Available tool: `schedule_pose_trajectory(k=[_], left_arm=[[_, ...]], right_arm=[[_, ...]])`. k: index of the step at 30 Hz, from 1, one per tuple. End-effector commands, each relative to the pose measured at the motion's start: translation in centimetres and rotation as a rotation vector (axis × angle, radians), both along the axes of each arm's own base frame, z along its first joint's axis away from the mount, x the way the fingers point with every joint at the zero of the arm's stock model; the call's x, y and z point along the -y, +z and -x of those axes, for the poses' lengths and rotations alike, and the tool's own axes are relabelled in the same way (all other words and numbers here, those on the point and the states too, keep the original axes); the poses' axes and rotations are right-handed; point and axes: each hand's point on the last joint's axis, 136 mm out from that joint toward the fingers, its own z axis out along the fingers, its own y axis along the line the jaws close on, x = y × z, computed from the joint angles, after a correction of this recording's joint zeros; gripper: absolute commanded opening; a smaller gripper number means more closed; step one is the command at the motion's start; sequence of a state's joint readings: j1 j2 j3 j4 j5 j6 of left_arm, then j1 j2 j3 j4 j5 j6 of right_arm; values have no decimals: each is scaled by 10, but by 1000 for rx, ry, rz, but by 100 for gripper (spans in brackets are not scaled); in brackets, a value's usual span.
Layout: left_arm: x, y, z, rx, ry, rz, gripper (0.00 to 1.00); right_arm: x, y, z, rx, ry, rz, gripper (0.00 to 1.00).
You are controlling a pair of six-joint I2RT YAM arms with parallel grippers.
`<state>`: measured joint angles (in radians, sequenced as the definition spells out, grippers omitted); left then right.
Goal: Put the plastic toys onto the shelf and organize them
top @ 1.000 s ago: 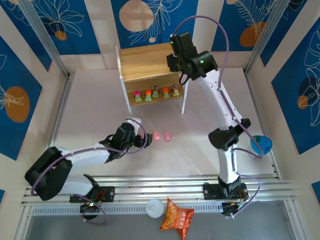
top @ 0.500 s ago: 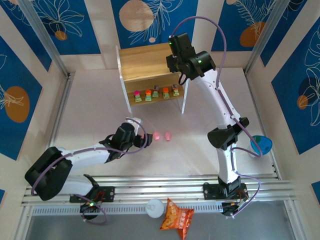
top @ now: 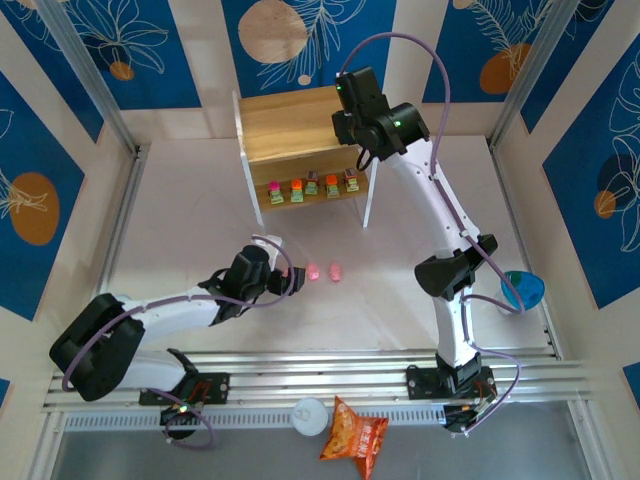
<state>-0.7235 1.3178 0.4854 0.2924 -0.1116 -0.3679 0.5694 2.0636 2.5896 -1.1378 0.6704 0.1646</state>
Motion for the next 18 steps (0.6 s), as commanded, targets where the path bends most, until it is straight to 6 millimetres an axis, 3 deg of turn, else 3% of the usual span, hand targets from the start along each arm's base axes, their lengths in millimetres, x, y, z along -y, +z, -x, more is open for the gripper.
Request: schedule_pose_trajectory(k=[1,6,18], left_arm=[[9,10,-3,11,-16,29,96],[9,11,-3,14,-15,29,96],[7,11,-5,26,-3,18,96]], right_arm=[[1,4,-1,19,0,17,45],[1,11,1,35,-1,11,46],[4,67,32,151,24,-37,50]])
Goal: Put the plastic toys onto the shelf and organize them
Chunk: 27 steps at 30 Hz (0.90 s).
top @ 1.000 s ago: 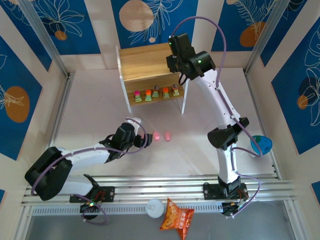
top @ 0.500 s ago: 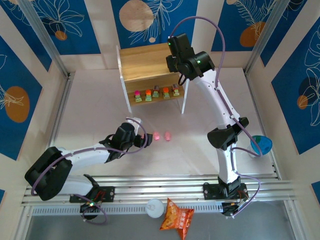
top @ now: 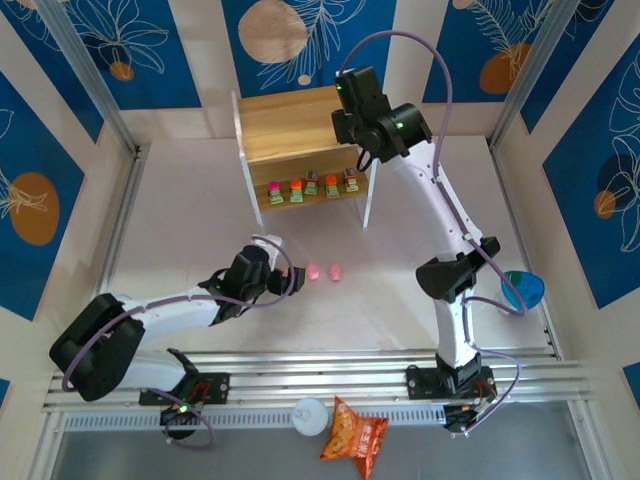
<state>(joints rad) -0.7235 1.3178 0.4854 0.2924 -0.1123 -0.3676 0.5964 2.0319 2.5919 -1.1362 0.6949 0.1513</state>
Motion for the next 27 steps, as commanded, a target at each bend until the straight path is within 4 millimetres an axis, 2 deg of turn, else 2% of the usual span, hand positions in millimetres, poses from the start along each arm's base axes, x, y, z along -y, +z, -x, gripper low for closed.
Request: schedule_pose_trajectory(k=[1,7,13,19,27], left_arm=[[6,11,-5,25,-2,17,96],[1,14,-6,44,15,9,96],[-13,27,-6,108,62,5,97],[-30,41,-3,174,110,5,96],[-35,38,-6,173,135,-26,96]], right_arm=[[8,53,24,119,13,-42,49],[2,59,47,128,42,-40,49],[-10,46,77,114,82,-51,50],[-17,2,104,39,101,-87,50],[-16,-63,131,-83,93,-133,50]])
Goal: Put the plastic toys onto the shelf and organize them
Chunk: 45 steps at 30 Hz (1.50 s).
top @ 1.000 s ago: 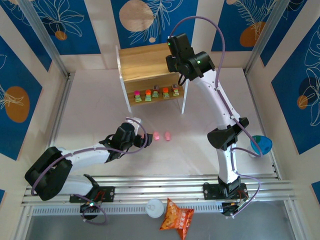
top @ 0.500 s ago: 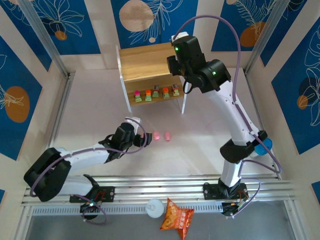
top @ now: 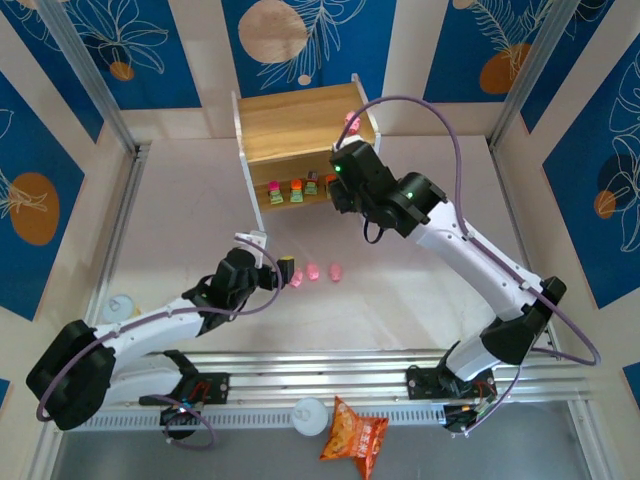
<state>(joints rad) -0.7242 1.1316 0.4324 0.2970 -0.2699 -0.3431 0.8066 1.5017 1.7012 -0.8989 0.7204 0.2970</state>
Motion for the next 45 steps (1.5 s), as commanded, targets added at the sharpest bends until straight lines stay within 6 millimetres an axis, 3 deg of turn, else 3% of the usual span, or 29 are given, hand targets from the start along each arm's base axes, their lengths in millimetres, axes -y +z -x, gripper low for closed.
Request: schedule_pose_trajectory(k=[1,11,19,34,45], left_arm=[[-7,-7,0,-1,25,-39,96],[-9,-9,-1,-7,40,-49,96],[-7,-10,-1,-11,34,-41,96],[-2,-14,-2,-29,19,-36,96],[-2,-15,-3,-35,18,-42,96]], right_arm=[[-5,-7,11,-5,-18,-110,50],[-11,-91,35,-141,-34,-130,50],[-16,-139,43,-211,-48,-137,51],[-22,-209,46,-307,-72,-106,51],[-26,-242,43,-370,-112,-86,52]])
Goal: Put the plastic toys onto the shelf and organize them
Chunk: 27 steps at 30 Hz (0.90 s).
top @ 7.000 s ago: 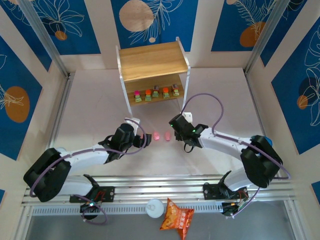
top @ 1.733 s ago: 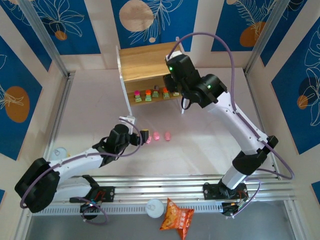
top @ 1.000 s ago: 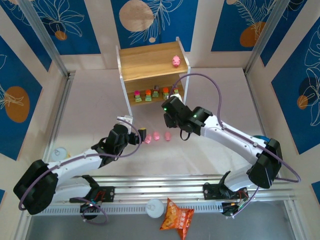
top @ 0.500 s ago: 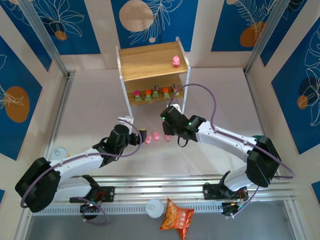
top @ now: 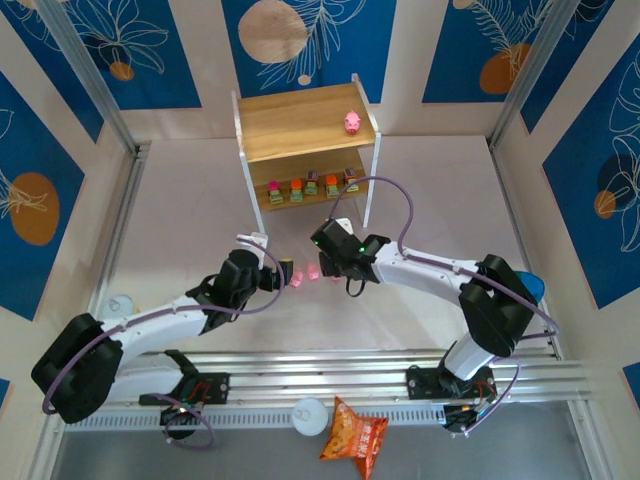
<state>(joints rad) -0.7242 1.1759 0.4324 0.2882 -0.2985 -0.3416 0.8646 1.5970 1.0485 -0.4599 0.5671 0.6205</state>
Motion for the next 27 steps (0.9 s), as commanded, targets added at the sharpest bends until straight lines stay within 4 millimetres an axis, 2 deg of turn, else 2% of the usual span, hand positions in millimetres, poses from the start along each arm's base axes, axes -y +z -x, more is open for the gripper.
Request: schedule_pose_trajectory(k=[1,9,19,27], left_arm=[[3,1,-1,-5,-6,7,96],[4,0,-1,-9,-8,8,96],[4,-1,-1,-12,-9,8,96],[5,-2,-1,-18,-8,4,96]], right_arm=[[-3,-11,2,-32,-24,-18,52],[-4,-33,5,-76,-44,-3,54],[-5,-50,7,-105,-56,10,56],[-4,-59,8,-120,-59,20,54]])
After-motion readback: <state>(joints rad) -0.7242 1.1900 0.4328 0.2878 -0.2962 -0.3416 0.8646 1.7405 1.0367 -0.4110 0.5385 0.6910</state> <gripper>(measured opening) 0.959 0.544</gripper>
